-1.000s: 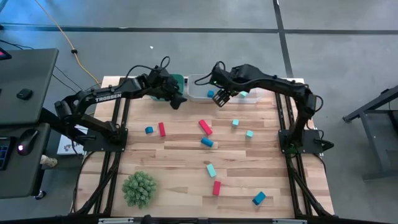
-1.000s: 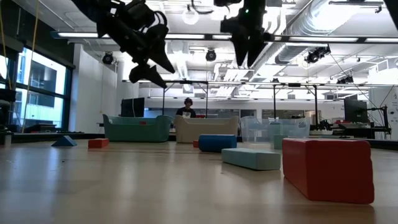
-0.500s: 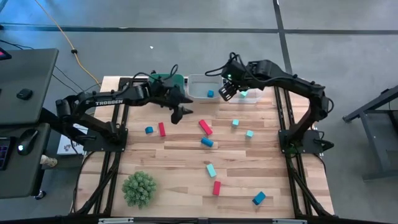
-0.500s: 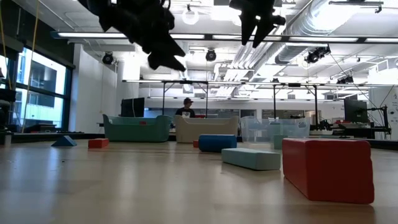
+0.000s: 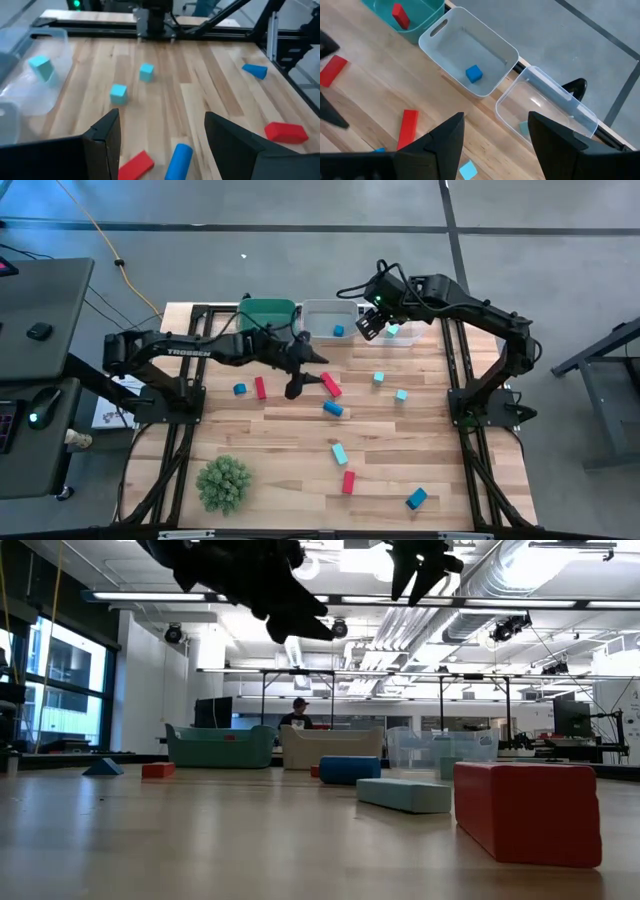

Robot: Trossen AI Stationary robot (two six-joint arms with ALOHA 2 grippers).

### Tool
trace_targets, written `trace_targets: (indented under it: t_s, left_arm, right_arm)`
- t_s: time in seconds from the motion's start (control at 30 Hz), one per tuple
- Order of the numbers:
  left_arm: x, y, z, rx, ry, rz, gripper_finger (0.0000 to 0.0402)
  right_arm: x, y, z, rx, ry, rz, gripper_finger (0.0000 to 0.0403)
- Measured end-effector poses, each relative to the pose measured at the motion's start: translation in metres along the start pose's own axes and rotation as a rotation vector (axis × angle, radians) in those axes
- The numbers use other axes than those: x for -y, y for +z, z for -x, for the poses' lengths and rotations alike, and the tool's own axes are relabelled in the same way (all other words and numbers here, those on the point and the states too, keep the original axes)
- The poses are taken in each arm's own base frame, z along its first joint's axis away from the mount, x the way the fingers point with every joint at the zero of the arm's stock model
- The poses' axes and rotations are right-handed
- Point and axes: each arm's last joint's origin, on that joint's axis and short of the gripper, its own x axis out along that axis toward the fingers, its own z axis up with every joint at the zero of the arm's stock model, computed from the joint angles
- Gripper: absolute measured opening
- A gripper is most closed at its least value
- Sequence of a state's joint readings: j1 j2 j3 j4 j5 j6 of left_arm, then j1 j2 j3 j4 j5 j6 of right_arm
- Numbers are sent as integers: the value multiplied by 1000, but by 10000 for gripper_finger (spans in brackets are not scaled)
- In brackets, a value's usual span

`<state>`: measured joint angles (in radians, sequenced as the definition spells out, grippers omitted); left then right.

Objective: Sort & place blocks by color
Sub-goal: Put the blue block into the gray bin

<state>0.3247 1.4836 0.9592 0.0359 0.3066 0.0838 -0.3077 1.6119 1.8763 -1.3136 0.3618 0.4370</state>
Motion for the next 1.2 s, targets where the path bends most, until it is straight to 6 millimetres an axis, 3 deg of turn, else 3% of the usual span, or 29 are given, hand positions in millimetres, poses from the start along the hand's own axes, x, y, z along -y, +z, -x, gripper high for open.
trace_targets:
  t_s: [0.43, 0.77, 1.2]
  left_arm:
    - [19, -30, -47, -115, -84, -102, 207]
    - [28, -68, -81, -256, -102, -119, 207]
    - [32, -79, -94, -283, -50, -234, 207]
  right_arm:
    - [0, 0, 0, 4, -3, 0, 209]
    - [0, 0, 0, 4, -3, 0, 209]
    - [0, 0, 0, 4, -4, 0, 209]
